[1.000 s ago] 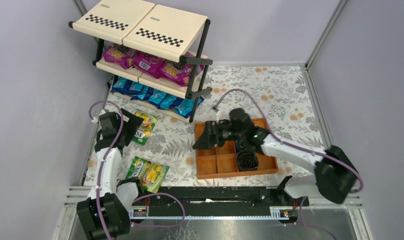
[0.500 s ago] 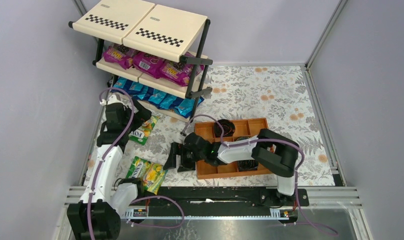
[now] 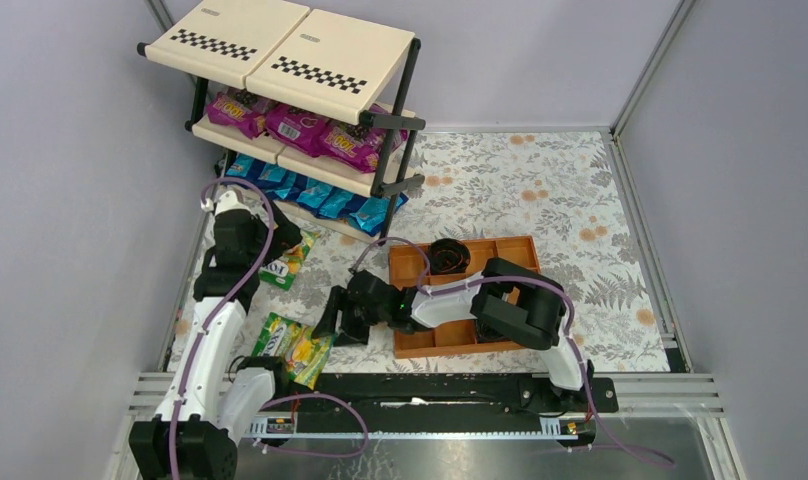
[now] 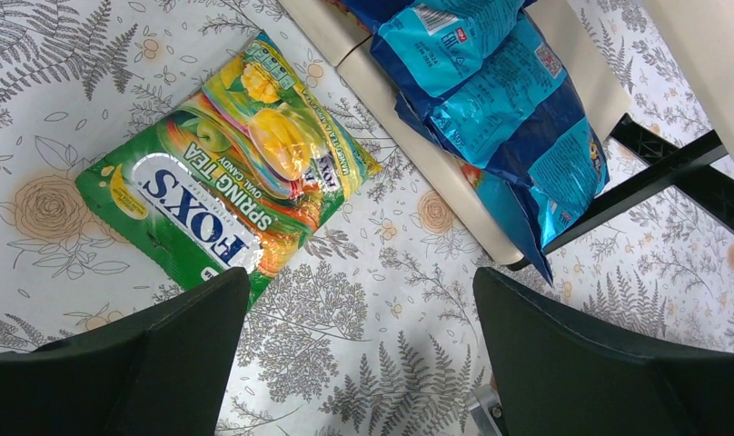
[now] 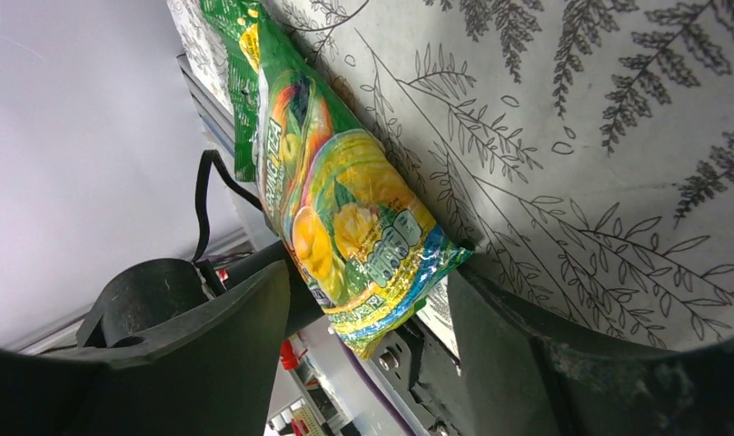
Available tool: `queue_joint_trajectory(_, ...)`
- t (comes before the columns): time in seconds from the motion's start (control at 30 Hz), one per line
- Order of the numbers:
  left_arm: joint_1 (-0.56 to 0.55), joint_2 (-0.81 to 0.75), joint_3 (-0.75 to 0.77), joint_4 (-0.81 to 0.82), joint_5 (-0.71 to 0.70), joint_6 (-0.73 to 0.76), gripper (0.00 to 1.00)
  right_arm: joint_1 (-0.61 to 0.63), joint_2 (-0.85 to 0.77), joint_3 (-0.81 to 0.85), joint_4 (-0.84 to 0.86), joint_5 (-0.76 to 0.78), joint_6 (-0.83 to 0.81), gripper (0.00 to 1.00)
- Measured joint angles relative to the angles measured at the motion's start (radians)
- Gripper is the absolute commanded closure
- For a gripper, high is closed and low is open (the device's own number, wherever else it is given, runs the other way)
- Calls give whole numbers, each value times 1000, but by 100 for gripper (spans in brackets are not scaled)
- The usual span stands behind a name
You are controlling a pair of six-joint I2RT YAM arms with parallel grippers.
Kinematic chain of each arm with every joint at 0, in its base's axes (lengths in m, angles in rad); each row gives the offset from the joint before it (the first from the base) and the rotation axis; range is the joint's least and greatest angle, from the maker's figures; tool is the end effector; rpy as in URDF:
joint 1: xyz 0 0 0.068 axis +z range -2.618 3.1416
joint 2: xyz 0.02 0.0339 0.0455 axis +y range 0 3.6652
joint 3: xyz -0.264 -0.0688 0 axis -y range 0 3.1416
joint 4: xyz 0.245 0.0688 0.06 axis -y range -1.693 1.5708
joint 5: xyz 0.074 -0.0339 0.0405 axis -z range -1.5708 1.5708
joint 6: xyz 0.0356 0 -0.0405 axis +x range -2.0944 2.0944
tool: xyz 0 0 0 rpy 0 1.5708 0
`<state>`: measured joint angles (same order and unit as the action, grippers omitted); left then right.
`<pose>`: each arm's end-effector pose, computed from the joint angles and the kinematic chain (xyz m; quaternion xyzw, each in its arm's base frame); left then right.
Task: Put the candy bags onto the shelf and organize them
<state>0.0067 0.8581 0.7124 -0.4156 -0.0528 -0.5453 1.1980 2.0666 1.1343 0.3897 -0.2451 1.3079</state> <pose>0.1912 0.0032 0.2787 -0.2507 0.8384 -0.1063 0.4721 0.1496 0.4062 0.1287 -0.0126 0.8662 0.4969 0.0514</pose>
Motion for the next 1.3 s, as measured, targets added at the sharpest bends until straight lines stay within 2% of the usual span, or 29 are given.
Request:
queue_joint_trajectory(0.07, -3, 0, 0, -6, 2, 2, 2, 2, 9, 3, 6, 6, 12, 42)
queue_joint_trajectory(0.23, -23, 0, 0, -6, 24, 6, 3, 7, 35, 2, 21, 46, 38, 73)
queue_joint_trajectory(0.3, -26, 0, 0, -6, 40, 8, 3, 5, 53, 16, 22, 52, 32, 89)
queue_joint_trajectory(0.37, -26, 0, 0, -6, 51, 11, 3, 0, 65, 27, 23, 62, 14, 100)
queue_joint_trajectory(0.6, -26, -23, 0, -6, 83, 26, 4, -24, 9, -27, 40, 134, -133, 100)
queue_joint_trajectory(0.83, -26, -18, 0, -1, 205, 46, 4, -120, -206, -89, 11, 130, -460, 100)
queue_joint_trajectory(1.07, -26, -1, -2, 85, 479, 50, 5, -196, -344, -105, -7, 33, -674, 100)
queue_joint_trajectory(1.3, -26, -21, -24, 244, 734, 6, 4, -232, -482, -105, -179, -8, -843, 100)
